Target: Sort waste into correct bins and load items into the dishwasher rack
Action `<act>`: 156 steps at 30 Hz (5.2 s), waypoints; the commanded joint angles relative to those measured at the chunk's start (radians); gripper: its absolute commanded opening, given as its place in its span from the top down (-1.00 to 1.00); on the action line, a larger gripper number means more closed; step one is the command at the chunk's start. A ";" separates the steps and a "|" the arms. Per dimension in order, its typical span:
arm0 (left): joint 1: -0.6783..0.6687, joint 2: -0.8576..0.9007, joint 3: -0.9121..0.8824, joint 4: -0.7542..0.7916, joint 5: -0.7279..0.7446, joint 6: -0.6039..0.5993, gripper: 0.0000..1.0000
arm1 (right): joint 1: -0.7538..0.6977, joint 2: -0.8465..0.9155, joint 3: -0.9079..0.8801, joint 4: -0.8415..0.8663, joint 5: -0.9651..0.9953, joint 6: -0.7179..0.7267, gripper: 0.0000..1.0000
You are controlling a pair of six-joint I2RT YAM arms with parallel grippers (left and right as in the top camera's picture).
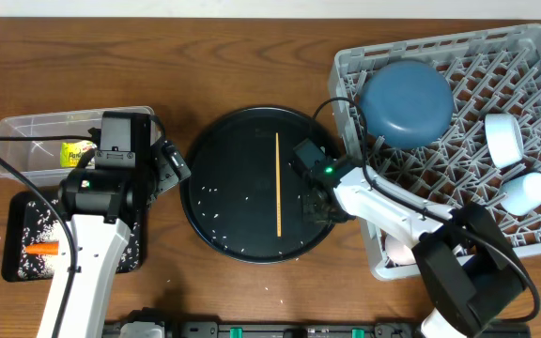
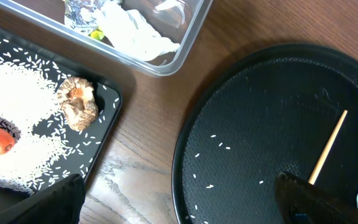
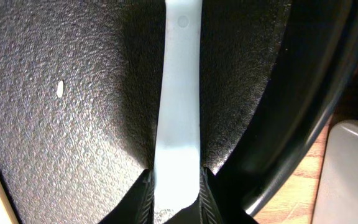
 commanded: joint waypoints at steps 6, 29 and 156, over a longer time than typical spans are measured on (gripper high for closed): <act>0.005 -0.003 0.016 -0.005 -0.016 0.002 -0.96 | 0.006 0.024 -0.070 0.074 0.017 0.018 0.57; 0.005 -0.003 0.016 -0.005 -0.016 0.002 -0.95 | 0.005 0.015 0.154 -0.041 -0.003 -0.060 0.97; 0.005 -0.003 0.016 -0.005 -0.016 0.003 -0.96 | 0.003 -0.013 -0.109 0.552 0.211 -0.208 0.98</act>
